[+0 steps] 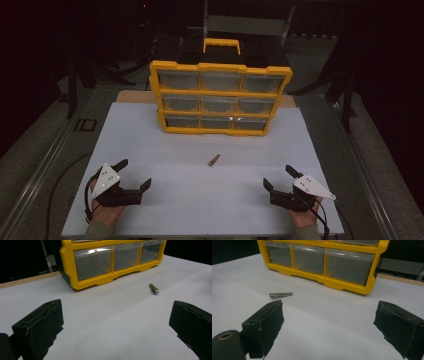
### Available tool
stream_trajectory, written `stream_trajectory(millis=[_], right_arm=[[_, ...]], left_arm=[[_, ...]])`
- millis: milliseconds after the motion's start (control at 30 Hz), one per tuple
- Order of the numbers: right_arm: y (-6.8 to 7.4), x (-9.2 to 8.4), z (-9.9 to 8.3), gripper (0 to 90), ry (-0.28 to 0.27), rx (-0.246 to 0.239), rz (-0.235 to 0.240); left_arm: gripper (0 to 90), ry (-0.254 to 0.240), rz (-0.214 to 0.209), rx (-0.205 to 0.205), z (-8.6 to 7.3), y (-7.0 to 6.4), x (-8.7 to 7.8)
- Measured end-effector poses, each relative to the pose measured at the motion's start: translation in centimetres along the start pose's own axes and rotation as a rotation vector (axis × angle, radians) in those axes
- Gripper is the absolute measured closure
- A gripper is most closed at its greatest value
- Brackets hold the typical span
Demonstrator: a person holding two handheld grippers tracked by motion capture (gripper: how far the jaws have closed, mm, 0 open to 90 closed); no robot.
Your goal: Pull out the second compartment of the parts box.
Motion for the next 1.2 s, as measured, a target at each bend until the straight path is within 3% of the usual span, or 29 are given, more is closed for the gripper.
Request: stream_trajectory(millis=[367,533,933,1200], right_arm=[[0.2,0.1,0.2,8.2,0.017,0.014,0.000],[0.4,0.1,1.1,8.3,0.006,0.026,0.000],[1.9,0.8,3.8,8.4,0.013,-0.033,0.011],[2.6,1.6,4.6,8.4,0.031,-0.055,0.013]], left_arm=[[0.0,-0.002,0.004,-0.011,-0.1,0.1,0.0],[0.0,-0.001,0.006,-0.012,-0.2,0.1,0.0],[0.0,0.005,0.011,-0.005,-0.2,0.0,0.1],[0.0,0.009,0.013,-0.001,-0.2,-0.1,0.1]])
Point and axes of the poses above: each handheld gripper's, and its own axes: x roughly forward along the jaws, z roughly out of its top, y roughly to its left, the point moved 5 cm from there along x, roughly forward along the jaws, and after that the axes turned 1 degree about -x, right-handed, at the moved point
